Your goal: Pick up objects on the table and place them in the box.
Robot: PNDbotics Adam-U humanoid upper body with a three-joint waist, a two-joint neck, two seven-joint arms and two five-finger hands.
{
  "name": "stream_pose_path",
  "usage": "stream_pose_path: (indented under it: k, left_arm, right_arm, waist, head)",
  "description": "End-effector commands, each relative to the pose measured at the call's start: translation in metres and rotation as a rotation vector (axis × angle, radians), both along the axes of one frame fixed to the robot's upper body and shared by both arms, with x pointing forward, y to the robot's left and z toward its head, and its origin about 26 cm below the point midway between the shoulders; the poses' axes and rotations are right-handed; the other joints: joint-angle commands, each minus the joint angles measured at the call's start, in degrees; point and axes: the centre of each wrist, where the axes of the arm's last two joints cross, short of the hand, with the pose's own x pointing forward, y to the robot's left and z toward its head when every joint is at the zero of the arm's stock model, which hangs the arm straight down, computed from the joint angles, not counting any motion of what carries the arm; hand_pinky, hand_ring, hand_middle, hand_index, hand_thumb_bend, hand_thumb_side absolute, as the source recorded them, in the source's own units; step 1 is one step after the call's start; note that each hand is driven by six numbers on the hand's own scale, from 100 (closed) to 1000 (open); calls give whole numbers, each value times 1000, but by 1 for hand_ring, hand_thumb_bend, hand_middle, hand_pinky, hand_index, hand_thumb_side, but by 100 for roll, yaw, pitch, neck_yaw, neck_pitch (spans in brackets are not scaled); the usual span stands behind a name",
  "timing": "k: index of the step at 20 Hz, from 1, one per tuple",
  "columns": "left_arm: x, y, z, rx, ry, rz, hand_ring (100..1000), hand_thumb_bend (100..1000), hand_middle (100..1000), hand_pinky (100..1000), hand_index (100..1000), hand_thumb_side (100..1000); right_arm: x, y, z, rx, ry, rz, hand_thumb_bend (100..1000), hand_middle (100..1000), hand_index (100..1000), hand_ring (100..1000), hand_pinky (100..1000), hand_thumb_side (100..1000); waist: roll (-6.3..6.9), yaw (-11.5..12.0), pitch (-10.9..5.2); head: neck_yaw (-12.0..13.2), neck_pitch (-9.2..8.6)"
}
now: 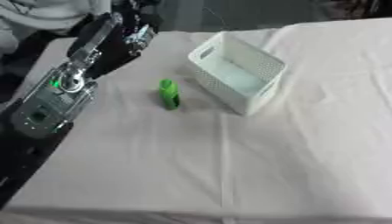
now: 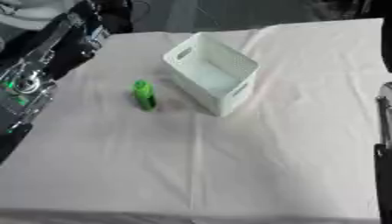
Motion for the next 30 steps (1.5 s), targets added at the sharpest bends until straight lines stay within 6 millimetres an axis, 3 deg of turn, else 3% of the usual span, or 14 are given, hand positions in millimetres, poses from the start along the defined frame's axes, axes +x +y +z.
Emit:
stream_pose_path:
  k: [1,11,19,30]
  left_arm:
    - [0,9,9,84,-1,9,789,212,960,915,1000,660]
    - [9,22,-8,195,39,74,789,217,962,908,1000,674]
    - [8,27,-27,72,147,76,761,152,944,863,1000,793]
    - [4,23,-36,-34,207,25,757,149,939,859,1000,827]
  right_arm:
    - [-4,0,7,-4,-29,4,100,437,544,330,406,1000]
    - [-4,0,7,-4,-30,5,100,437,544,330,407,1000]
    - [-4,0,7,-3,-30,4,100,438,544,330,407,1000]
    - [-4,0,8,-4,-30,3,100,438,545,330,408,1000]
  waist:
    - [-9,-1,-65]
    - [-16,-2,-58]
    - [-25,12,-51]
    - [-42,30,-47]
  head:
    - [49,-31]
    - [8,-130]
    - [65,-89]
    - [70,-117]
